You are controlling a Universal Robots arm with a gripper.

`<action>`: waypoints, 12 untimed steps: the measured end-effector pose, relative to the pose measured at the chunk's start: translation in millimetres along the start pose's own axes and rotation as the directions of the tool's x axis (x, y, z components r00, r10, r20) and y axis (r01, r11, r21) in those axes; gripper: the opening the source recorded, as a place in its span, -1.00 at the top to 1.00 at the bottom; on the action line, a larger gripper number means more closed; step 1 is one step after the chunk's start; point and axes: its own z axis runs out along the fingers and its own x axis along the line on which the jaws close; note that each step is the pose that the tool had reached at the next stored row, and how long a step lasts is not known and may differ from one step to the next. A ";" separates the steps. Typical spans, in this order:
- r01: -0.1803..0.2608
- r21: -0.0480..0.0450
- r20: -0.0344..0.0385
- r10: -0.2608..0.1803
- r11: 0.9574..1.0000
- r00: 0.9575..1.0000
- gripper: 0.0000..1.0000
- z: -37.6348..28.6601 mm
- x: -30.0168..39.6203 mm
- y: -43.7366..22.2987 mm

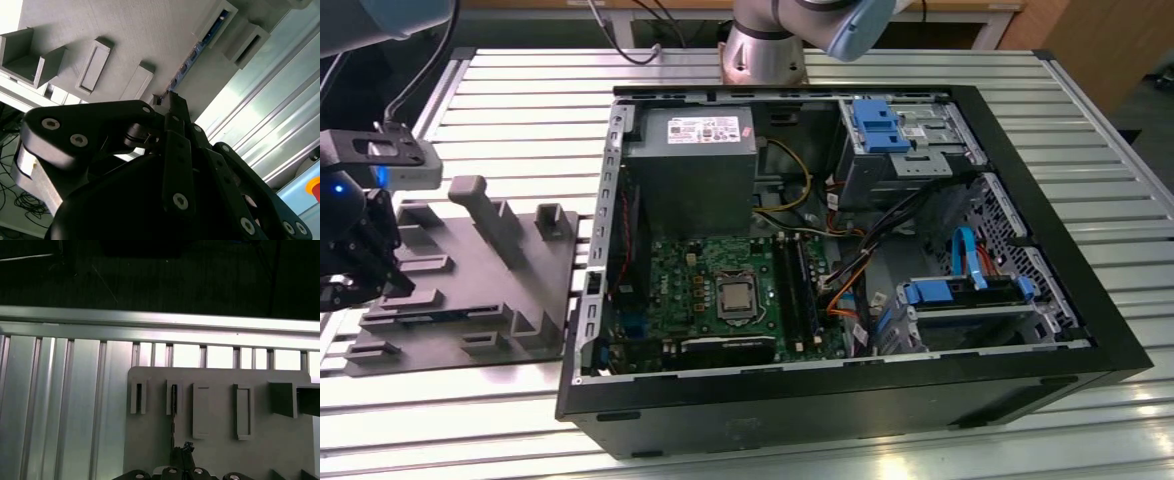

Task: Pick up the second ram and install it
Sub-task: 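Pick up the second ram and move it above second insertion slot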

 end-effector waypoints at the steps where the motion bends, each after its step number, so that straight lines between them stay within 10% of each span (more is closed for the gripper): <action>1: 0.000 0.000 0.000 0.000 1.000 1.000 0.79 0.5 0.2 0.0; 12: 0.000 0.000 0.000 0.000 1.000 1.000 0.79 4.9 1.7 -0.2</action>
